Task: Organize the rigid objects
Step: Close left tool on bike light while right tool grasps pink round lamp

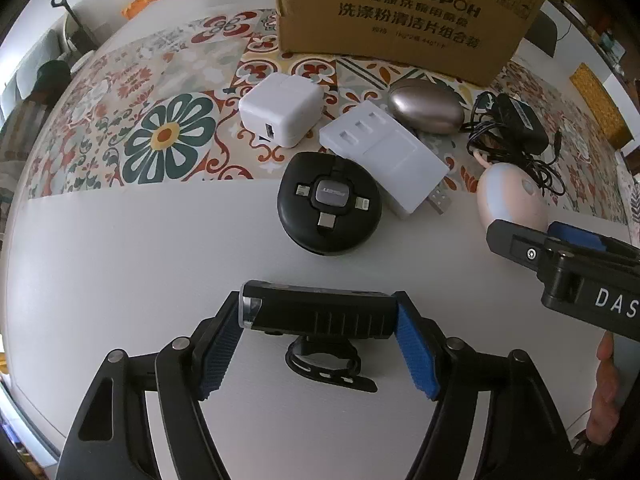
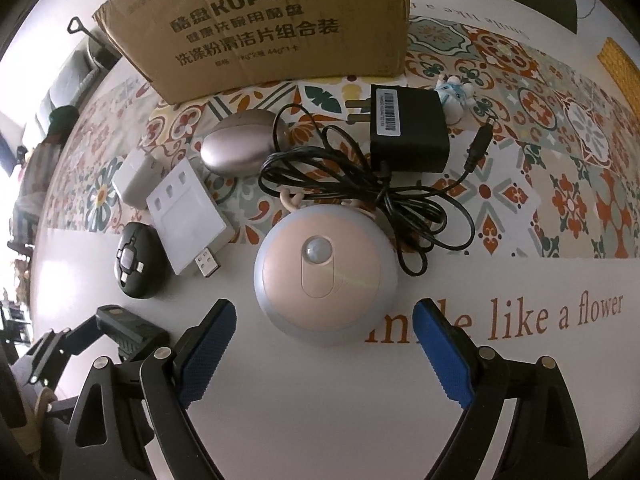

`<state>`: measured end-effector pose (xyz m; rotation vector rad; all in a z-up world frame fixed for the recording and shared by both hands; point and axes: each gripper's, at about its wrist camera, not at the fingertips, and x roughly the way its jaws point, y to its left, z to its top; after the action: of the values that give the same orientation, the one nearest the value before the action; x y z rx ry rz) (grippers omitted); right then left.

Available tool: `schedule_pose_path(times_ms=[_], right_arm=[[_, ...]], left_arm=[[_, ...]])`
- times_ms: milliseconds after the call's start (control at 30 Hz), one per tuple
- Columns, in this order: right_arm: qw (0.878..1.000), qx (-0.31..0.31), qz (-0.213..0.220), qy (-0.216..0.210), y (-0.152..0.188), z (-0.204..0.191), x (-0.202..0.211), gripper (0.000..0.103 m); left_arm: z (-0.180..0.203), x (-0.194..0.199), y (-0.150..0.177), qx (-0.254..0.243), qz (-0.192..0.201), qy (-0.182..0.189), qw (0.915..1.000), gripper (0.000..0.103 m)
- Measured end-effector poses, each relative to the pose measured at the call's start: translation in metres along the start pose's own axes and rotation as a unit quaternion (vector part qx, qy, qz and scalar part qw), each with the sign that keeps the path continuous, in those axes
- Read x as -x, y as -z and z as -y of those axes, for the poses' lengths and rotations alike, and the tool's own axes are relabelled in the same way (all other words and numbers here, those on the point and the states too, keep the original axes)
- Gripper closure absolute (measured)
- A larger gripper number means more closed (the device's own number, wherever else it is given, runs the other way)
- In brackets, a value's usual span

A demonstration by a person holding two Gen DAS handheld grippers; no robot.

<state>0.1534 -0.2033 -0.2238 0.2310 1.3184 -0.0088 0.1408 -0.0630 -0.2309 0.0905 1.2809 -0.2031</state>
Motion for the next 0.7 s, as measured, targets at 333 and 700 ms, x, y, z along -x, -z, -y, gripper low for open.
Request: schedule_pose_path(times_ms=[333,700], right_arm=[[1.0,0.008,-0.001,0.003,-0.006,-0.003,-0.008,0.017],[1.0,0.011,0.021,0.012,-0.011,-0.015,-0.014,0.03]], left_arm=[[-0.009,0.006,-0.001,0.005,0.02,0.004,0.9998,0.03],[-0.008,0.01,-0.001,-0.008,0.034,-0.003,0.9994,0.03]])
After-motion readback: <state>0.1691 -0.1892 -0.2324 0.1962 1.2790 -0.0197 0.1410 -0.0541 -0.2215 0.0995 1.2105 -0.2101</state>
